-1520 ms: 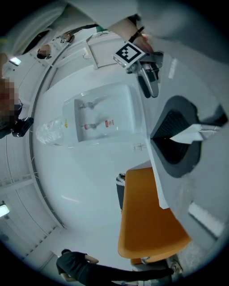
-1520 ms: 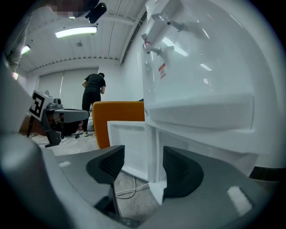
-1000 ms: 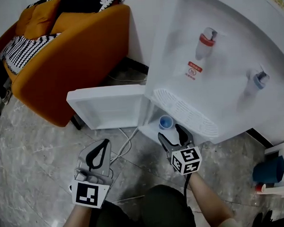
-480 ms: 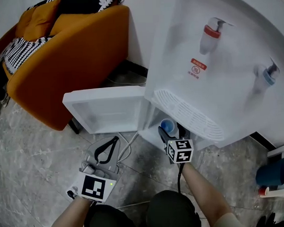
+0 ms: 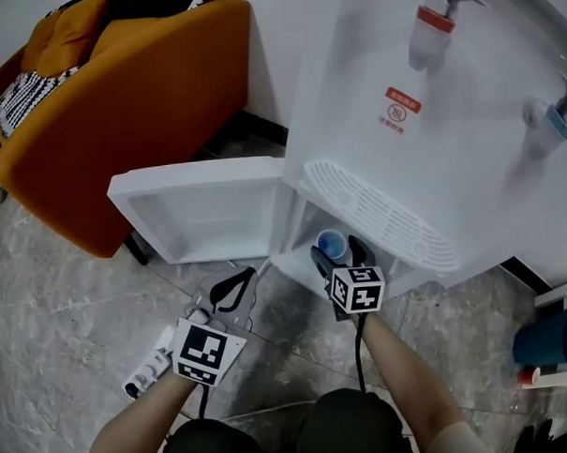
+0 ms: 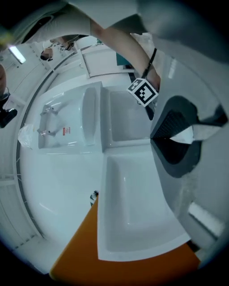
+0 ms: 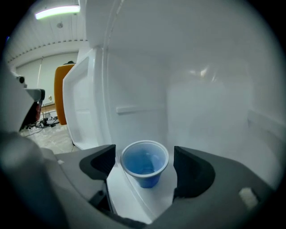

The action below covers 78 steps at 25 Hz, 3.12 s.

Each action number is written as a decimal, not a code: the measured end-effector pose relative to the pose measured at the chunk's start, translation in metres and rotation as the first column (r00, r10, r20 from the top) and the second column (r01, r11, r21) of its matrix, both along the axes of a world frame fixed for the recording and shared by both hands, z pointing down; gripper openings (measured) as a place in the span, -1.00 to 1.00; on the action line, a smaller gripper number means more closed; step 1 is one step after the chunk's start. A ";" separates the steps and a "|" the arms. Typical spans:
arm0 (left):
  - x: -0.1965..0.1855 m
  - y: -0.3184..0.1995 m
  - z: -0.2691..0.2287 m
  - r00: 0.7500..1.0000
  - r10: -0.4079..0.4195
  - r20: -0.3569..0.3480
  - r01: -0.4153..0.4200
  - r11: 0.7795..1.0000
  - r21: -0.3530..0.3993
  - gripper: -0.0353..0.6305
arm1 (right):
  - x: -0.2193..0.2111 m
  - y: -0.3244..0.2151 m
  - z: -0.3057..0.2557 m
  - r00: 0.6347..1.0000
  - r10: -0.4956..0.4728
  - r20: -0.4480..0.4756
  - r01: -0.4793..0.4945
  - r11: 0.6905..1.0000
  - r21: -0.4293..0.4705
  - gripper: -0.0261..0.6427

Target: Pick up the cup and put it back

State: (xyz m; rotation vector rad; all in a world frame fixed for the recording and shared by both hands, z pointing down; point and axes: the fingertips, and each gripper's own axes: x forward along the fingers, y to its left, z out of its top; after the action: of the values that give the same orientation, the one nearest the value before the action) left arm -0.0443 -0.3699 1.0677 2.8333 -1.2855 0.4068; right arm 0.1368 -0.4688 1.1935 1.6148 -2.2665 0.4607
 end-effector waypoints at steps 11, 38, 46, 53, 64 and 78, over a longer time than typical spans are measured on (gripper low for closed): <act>-0.011 0.014 0.029 1.000 -0.025 0.018 0.026 0.999 -0.048 -0.89 | -0.006 0.000 0.014 0.998 -0.030 -0.049 0.030 1.000 -0.005 0.15; -0.035 0.040 -0.102 0.993 -0.059 0.105 0.062 0.998 -0.020 -0.89 | -0.054 0.136 -0.165 0.956 -0.294 0.003 0.294 0.956 -0.007 0.13; -0.048 0.066 -0.218 0.993 -0.073 0.089 0.080 0.993 -0.083 -0.89 | -0.077 0.176 -0.309 0.915 -0.401 -0.034 0.400 0.916 -0.021 0.13; -0.038 0.083 -0.336 0.995 -0.080 0.052 0.086 0.988 -0.130 -0.89 | -0.086 0.195 -0.467 0.898 -0.439 -0.014 0.440 0.898 0.029 0.13; -0.026 0.100 -0.546 0.996 -0.087 0.009 0.088 0.990 -0.108 -0.89 | -0.072 0.231 -0.685 0.868 -0.490 -0.074 0.495 0.866 0.071 0.13; 0.020 0.156 -0.764 0.998 0.057 -0.028 -0.056 0.997 0.046 -0.89 | -0.075 0.285 -0.937 0.873 -0.483 -0.062 0.485 0.852 0.197 0.13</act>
State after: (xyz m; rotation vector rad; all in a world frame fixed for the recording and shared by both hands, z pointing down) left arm -0.0239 -0.2138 0.3039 2.9069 -1.2273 0.3399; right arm 0.0622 -0.1841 0.2565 1.0447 -2.6621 0.0859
